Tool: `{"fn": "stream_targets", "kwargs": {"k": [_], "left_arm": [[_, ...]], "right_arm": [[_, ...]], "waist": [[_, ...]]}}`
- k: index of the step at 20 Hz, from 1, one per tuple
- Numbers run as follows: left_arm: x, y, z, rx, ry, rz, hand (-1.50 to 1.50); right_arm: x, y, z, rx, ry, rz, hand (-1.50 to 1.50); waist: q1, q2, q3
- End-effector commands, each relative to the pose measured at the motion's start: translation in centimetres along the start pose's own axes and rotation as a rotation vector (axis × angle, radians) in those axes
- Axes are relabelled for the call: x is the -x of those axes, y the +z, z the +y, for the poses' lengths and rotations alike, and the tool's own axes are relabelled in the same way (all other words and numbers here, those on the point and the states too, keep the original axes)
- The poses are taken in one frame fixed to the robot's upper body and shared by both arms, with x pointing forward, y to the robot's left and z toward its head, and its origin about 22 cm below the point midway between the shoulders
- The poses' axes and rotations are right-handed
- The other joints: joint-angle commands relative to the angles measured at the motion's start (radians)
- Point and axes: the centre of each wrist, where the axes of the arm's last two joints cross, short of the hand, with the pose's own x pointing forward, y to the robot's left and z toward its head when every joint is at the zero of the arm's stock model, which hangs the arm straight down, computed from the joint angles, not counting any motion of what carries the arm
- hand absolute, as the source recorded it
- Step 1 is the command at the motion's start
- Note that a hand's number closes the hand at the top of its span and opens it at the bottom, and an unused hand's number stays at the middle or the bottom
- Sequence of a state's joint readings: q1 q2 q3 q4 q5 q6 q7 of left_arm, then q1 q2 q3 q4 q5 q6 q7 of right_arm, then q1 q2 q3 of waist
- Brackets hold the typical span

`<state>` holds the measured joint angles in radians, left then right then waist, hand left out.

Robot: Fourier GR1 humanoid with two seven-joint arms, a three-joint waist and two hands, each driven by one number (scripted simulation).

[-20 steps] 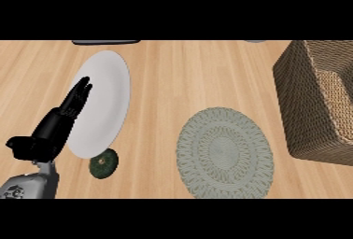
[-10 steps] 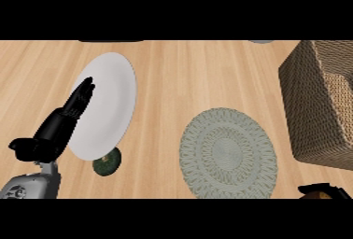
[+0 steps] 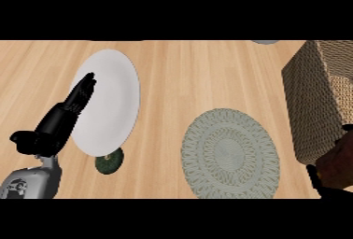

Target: Pick the sweet potato from the placemat and place it in the basket

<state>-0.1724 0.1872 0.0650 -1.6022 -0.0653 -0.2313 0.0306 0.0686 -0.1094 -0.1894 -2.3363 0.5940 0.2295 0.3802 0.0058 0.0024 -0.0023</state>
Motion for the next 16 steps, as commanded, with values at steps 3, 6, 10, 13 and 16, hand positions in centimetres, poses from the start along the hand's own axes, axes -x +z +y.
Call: {"fn": "stream_targets", "kwargs": {"k": [3,6,10,13,16], "left_arm": [[0.6,-0.1,0.3,-0.007,0.005,0.0,0.0],[0.0,-1.0,-1.3,0.005,0.004,-0.003,0.0],[-0.3,-1.6,-0.5,-0.007,-0.003,-0.01,0.0],[0.8,0.5,-0.7,0.011,0.006,0.006,0.0],[2.1,-1.1,-0.8,0.002,0.014,0.012,0.0]], "right_arm": [[-2.9,-5.2,-5.2,0.17,-0.117,-0.001,1.5],[-1.0,-8.8,-7.8,0.226,-0.117,0.047,1.5],[1.2,-12.0,-9.2,0.205,-0.102,0.088,1.5],[2.9,-13.1,-9.7,0.16,-0.077,0.111,1.5],[6.2,-15.5,-8.8,0.144,-0.067,0.104,1.5]], "waist": [[0.001,-0.002,0.001],[-0.003,-0.001,0.002],[-0.005,-0.001,0.002],[-0.002,-0.002,0.002],[0.0,0.002,0.002]]}}
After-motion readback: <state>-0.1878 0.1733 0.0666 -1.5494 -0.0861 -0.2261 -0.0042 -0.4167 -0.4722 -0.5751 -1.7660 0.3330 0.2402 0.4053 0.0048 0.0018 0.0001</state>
